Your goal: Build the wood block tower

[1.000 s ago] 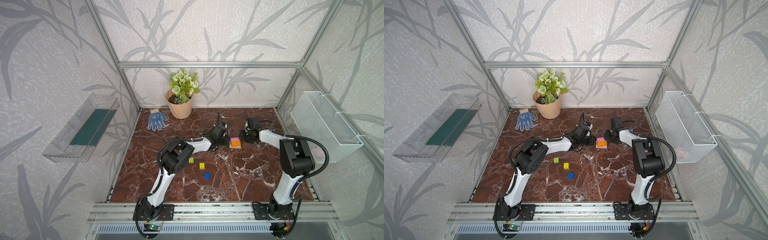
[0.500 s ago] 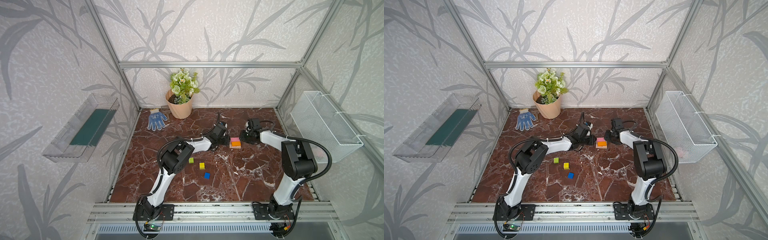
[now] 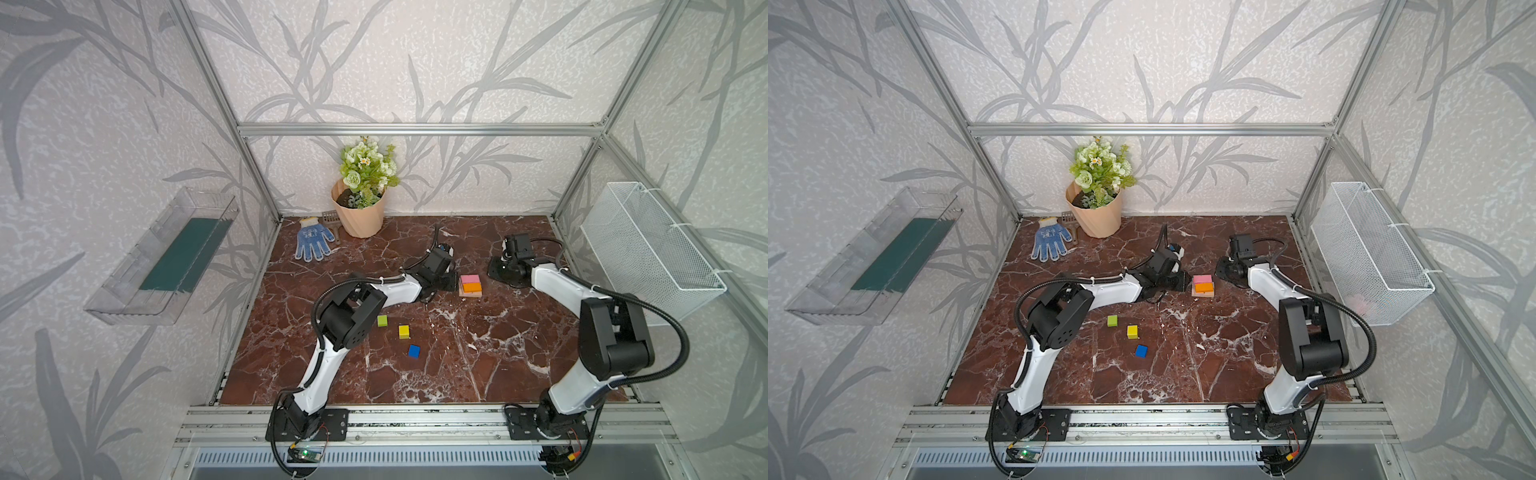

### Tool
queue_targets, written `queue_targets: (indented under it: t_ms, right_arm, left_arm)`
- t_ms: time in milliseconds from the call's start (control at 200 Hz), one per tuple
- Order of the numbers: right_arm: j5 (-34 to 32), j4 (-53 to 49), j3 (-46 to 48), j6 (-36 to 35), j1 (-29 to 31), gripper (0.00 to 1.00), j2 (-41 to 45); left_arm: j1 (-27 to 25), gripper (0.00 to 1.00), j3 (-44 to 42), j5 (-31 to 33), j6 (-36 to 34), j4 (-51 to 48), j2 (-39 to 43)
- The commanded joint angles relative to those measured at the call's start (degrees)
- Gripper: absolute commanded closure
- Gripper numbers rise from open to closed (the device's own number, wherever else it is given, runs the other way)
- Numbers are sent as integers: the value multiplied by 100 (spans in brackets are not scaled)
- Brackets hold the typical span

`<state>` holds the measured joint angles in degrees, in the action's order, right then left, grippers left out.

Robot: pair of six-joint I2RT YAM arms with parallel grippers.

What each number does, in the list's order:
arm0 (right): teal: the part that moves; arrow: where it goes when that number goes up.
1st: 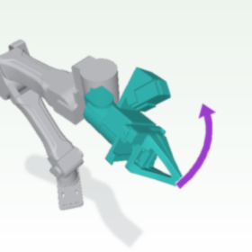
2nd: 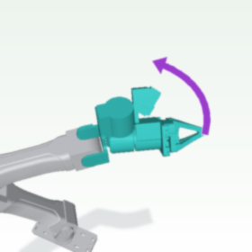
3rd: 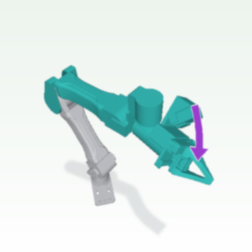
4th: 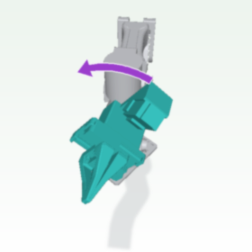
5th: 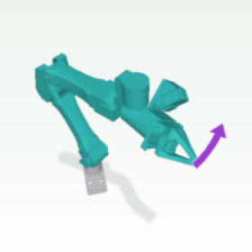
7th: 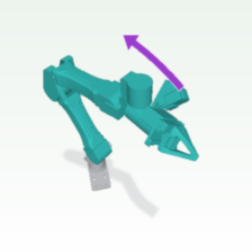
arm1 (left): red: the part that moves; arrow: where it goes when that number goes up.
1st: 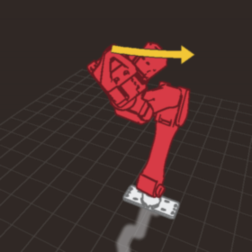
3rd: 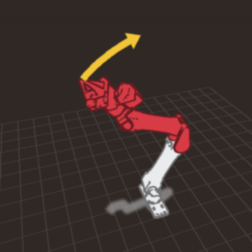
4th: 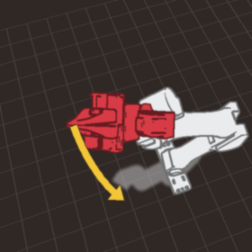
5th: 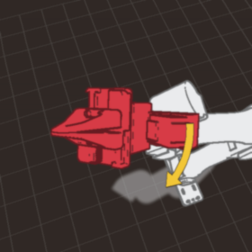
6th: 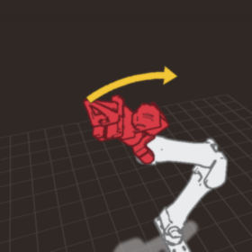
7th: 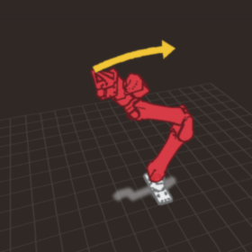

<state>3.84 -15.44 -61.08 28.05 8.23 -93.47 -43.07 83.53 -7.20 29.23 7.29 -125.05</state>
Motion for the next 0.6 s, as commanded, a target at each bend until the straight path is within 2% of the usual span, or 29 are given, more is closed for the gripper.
queue_targets:
  t_ms: [0, 160, 295, 450, 595]
  right_arm:
    - [-59, -165, 216, 60, -14, 73, 573]
    - [162, -222, 404, -22, 100, 68, 1169]
    - [162, -95, 650, -120, 483, 59, 1796]
    - [-19, -44, 840, -162, 1326, 52, 2324]
    - [-533, -78, 1027, -58, 2371, 48, 2585]
  left_arm:
    - [11, 68, -442, 444, -250, 119, 899]
    - [190, 66, -1955, 1281, -528, 643, 2595]
    - [627, 59, -3237, 2058, -806, 698, 4142]
    - [1557, 49, -4403, 2551, -964, 257, 5506]
    - [2206, 43, -5277, 2996, -1256, 239, 6241]
